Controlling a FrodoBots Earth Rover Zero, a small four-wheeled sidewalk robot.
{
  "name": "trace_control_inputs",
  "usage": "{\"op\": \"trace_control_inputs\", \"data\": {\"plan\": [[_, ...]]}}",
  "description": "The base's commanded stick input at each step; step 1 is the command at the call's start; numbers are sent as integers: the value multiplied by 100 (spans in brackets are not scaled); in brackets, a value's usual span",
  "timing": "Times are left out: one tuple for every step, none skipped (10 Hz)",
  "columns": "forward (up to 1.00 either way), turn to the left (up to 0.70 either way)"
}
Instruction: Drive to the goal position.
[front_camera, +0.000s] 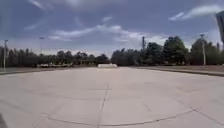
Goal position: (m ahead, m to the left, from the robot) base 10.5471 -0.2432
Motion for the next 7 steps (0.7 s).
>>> {"op": "trace_control_inputs", "data": {"plan": [[66,0],[66,0],[66,0],[66,0],[66,0],[66,0],[66,0]]}}
